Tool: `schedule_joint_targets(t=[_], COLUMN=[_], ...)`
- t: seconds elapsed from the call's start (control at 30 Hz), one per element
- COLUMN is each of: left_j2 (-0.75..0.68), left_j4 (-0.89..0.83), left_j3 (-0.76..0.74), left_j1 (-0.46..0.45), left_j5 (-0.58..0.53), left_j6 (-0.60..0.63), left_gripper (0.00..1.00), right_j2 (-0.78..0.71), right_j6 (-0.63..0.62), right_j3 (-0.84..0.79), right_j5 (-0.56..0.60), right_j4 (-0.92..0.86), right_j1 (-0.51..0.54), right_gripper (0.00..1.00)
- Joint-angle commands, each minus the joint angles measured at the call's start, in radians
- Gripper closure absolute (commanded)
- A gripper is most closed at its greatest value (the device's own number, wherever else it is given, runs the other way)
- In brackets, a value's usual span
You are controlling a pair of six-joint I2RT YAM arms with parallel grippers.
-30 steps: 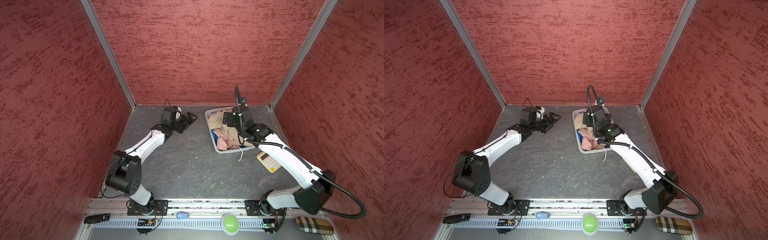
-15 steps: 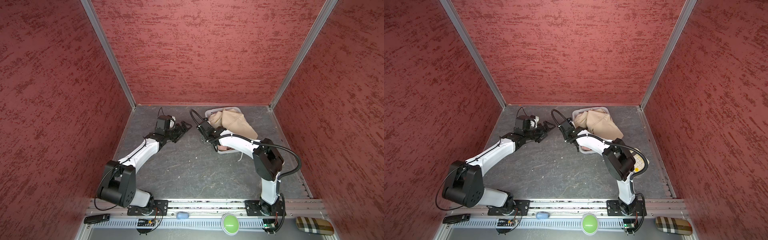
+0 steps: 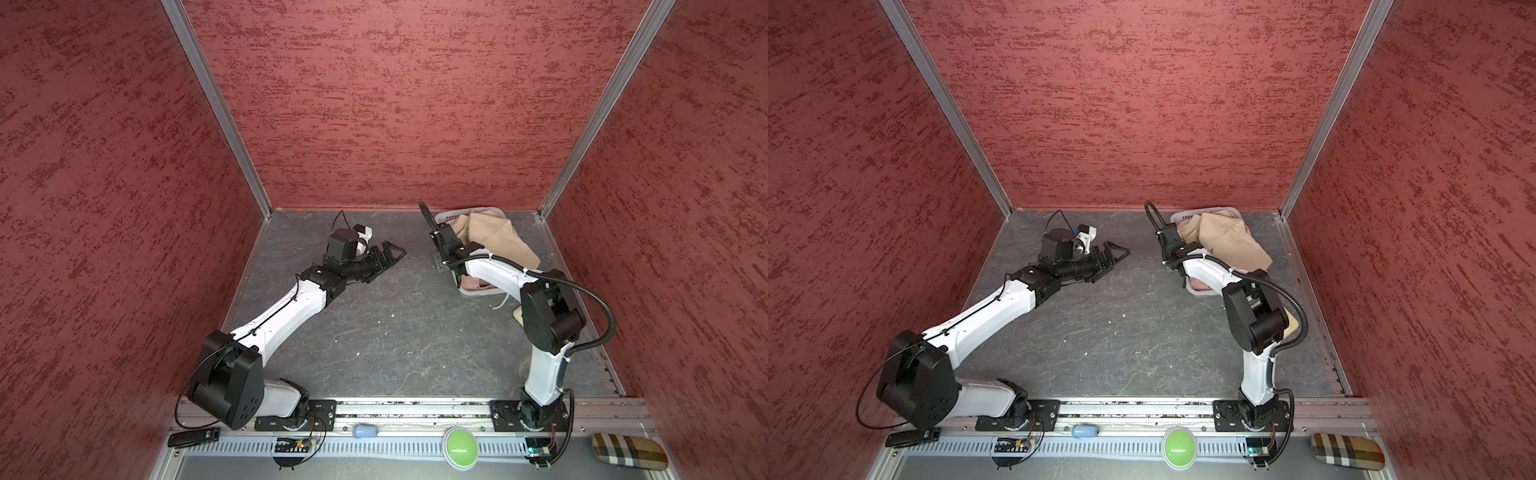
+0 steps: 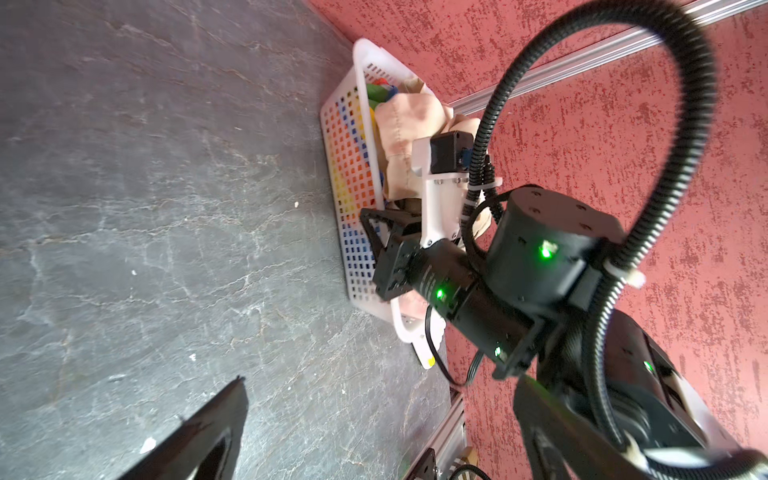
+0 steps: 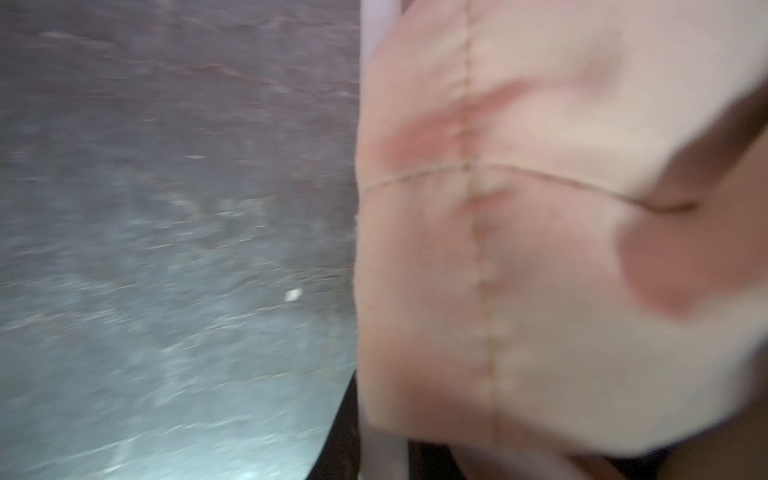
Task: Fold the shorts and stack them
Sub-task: 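Grasp the beige shorts with the right gripper and lift from the basket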
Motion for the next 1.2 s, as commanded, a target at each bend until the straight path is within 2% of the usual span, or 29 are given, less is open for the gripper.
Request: schedule_joint_targets(t=[0.0,0.2,0.5,0.6,0.73,0.83,0.93,1.03,1.17], left_j2=[0.038,0.091,0.150,0.152,0.159,0.155,0.139,0.126,0.119], left_j4=[0.021,0.017,0.040,0.045,0.004,-0.035,-0.063,-0.076,-0.105], left_j3=[0.045,0.090,0.132,0.136,0.174,0.210,0.230,0.238,0.249], left_j1=[-0.016,-0.046,-0.060,-0.063,-0.063,-0.065,-0.069,-0.074,-0.080], left_j5=[-0.016,-0.011,0.010,0.012,0.009,0.006,-0.008,-0.009,-0.001], left_j6=[0.004,0.014,0.014,0.016,0.034,0.054,0.079,0.093,0.117], left_gripper=[0.01,0.00,0.01,0.01,0.01,0.01,0.01,0.01,0.01], right_j2=[-0.022,-0.040,-0.026,-0.115,-0.323,-0.480,-0.566,-0.529,-0.422], right_j6=[-0.099,-0.224,-0.309,-0.255,-0.124,0.001,0.138,0.218,0.297], right_j3=[-0.015,-0.061,-0.054,-0.046,-0.064,-0.089,-0.139,-0.138,-0.105], right_j5=[0.024,-0.026,0.019,-0.068,-0.168,-0.139,-0.105,-0.158,-0.252], right_j4=[0.014,0.098,0.111,0.075,0.068,0.061,0.075,0.067,0.086], right_j1=[-0.086,-0.170,-0.249,-0.246,-0.242,-0.251,-0.318,-0.396,-0.447], right_gripper=[0.96,0.96,0.92,0.46,0.03,0.01,0.01,0.01,0.01])
